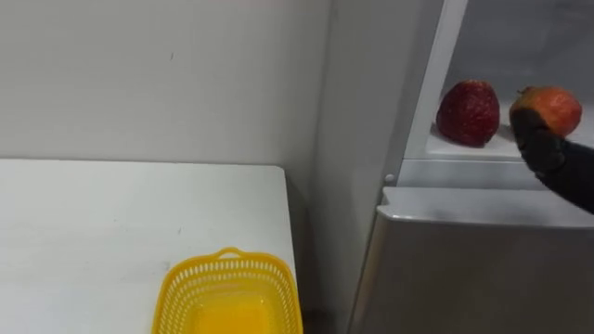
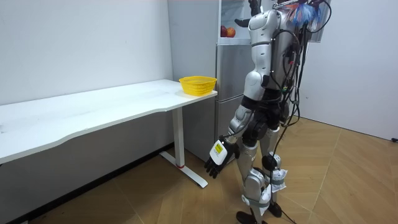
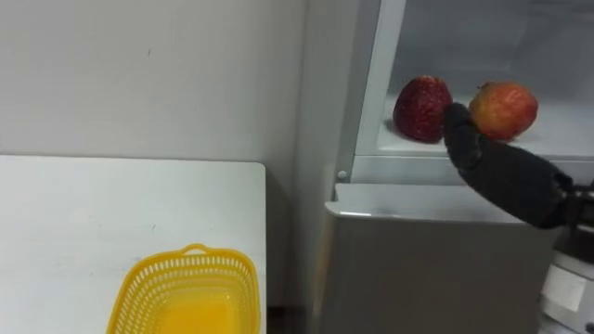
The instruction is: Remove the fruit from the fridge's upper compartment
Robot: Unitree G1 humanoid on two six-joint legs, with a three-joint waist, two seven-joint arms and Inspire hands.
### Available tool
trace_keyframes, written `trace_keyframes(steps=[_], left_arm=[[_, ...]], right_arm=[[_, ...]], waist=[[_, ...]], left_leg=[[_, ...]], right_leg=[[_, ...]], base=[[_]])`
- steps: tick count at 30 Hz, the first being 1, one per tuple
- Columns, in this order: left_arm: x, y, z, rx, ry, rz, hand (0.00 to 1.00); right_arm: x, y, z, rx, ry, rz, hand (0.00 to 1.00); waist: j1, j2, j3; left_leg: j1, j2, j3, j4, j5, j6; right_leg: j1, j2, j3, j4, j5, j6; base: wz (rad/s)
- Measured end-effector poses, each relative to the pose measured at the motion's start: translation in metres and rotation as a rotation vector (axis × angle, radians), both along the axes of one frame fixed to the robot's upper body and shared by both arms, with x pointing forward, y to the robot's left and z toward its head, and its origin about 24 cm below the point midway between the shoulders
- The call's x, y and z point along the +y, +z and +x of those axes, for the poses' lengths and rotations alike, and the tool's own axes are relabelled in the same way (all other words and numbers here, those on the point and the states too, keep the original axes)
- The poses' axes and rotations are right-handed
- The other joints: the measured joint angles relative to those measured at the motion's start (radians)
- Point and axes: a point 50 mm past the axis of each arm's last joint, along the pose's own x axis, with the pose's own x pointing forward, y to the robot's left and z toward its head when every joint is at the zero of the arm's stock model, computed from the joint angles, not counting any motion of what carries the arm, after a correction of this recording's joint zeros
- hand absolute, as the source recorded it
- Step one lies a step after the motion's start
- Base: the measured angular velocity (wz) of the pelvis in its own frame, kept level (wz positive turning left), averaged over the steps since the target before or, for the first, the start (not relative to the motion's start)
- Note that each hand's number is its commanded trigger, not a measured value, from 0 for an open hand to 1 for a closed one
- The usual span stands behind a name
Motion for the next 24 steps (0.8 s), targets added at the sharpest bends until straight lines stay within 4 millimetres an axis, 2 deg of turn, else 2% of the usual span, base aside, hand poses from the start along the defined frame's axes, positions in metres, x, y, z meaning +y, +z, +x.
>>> trace_keyframes(steps=[3,5,7,9,14,15,20,21,24], left_arm=[[-0.001,0.000,0.000,0.020,-0.021,0.003,0.00],[-0.001,-0.001,-0.002,0.041,-0.027,-0.005,0.00],[-0.002,-0.002,-0.003,0.065,-0.050,-0.007,0.00],[-0.003,-0.002,-0.001,0.071,-0.064,-0.010,0.00],[-0.002,-0.001,0.004,0.070,-0.079,-0.018,0.00],[-0.002,-0.001,0.010,0.062,-0.096,-0.020,0.00],[-0.002,-0.001,0.014,0.067,-0.100,-0.032,0.00],[-0.002,0.000,0.015,0.066,-0.103,-0.036,0.00],[-0.002,0.000,0.017,0.067,-0.112,-0.055,0.00]], right_arm=[[-0.012,-0.003,0.009,0.031,-0.011,0.064,0.00],[-0.012,0.000,0.012,0.029,-0.015,0.071,0.00],[-0.011,0.007,0.014,0.004,-0.011,0.062,0.00],[-0.011,0.012,0.015,-0.006,-0.022,0.030,0.00],[-0.013,0.022,0.028,0.009,-0.038,-0.017,0.00],[-0.015,0.024,0.030,0.018,-0.045,-0.027,0.00],[-0.022,0.024,0.040,0.083,-0.059,-0.045,0.00],[-0.024,0.021,0.042,0.103,-0.052,-0.037,0.00],[-0.028,0.014,0.049,0.175,-0.030,-0.020,0.00]], waist=[[0.009,-0.003,0.0016],[0.010,0.001,0.0019],[0.007,0.011,0.0029],[0.009,0.018,0.0001],[0.012,0.020,-0.0004],[0.012,0.018,-0.0004],[0.017,0.000,0.0008],[0.017,-0.007,0.0051],[0.017,-0.019,0.0022]], left_leg=[[-0.008,0.000,-0.011,0.001,-0.001,0.000],[-0.016,0.001,-0.013,0.004,0.000,0.000],[-0.028,0.001,-0.024,0.016,0.000,0.000],[-0.029,0.001,-0.027,0.023,0.001,-0.002],[-0.038,0.002,-0.031,0.028,0.004,-0.004],[-0.038,0.002,-0.031,0.028,0.004,-0.004],[-0.039,0.002,-0.034,0.028,0.004,-0.004],[-0.039,0.002,-0.036,0.028,0.004,-0.004],[-0.042,0.002,-0.037,0.029,0.004,-0.003]], right_leg=[[0.002,-0.001,-0.007,0.002,0.000,0.000],[-0.001,-0.004,-0.011,0.002,0.000,0.000],[-0.006,-0.005,-0.023,0.002,0.000,-0.001],[-0.012,-0.005,-0.026,0.003,0.001,-0.001],[-0.015,-0.005,-0.030,0.003,0.002,-0.003],[-0.015,-0.005,-0.030,0.003,0.002,-0.003],[-0.015,-0.006,-0.034,0.003,0.002,-0.003],[-0.013,-0.007,-0.042,0.003,0.002,-0.003],[-0.015,-0.006,-0.046,0.003,0.002,-0.003]], base=[[0.12],[0.06],[0.11],[0.06],[0.01],[0.00],[0.01],[0.05],[0.03]])
